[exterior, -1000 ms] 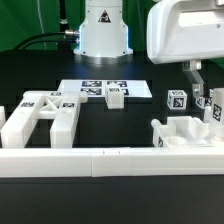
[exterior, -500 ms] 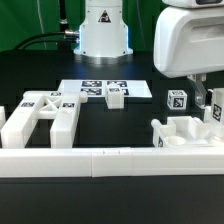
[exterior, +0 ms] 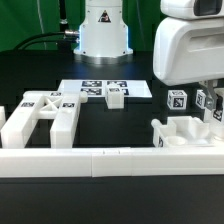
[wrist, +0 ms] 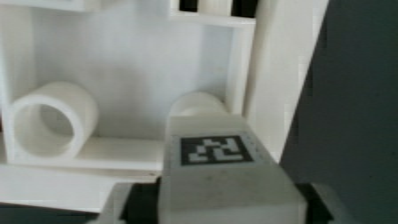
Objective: Assemble chair
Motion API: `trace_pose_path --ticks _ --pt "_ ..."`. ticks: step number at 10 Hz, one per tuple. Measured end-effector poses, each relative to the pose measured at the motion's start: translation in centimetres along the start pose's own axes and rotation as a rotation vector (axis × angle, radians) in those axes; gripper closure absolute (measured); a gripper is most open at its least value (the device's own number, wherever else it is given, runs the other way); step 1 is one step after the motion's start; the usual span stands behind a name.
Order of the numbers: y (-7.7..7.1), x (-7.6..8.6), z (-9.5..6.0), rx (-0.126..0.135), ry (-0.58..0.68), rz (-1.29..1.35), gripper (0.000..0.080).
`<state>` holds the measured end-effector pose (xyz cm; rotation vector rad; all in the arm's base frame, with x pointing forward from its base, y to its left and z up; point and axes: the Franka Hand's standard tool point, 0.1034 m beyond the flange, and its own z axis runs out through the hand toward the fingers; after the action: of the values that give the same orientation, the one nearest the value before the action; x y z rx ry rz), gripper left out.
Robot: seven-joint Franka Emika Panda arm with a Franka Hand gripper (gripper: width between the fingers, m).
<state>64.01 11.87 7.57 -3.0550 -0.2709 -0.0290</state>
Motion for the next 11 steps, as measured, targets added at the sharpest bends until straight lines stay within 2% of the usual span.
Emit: trace_pose_path --ticks 4,8,11 --pt "-0.07 0.02 0.05 0.002 0.003 0.088 0.0512" --pt "-0.11 0.44 0.15 0.012 0.068 0.586 0.0512" --pt "-0.10 0.64 0.21 0.033 0.075 1.022 0.0512"
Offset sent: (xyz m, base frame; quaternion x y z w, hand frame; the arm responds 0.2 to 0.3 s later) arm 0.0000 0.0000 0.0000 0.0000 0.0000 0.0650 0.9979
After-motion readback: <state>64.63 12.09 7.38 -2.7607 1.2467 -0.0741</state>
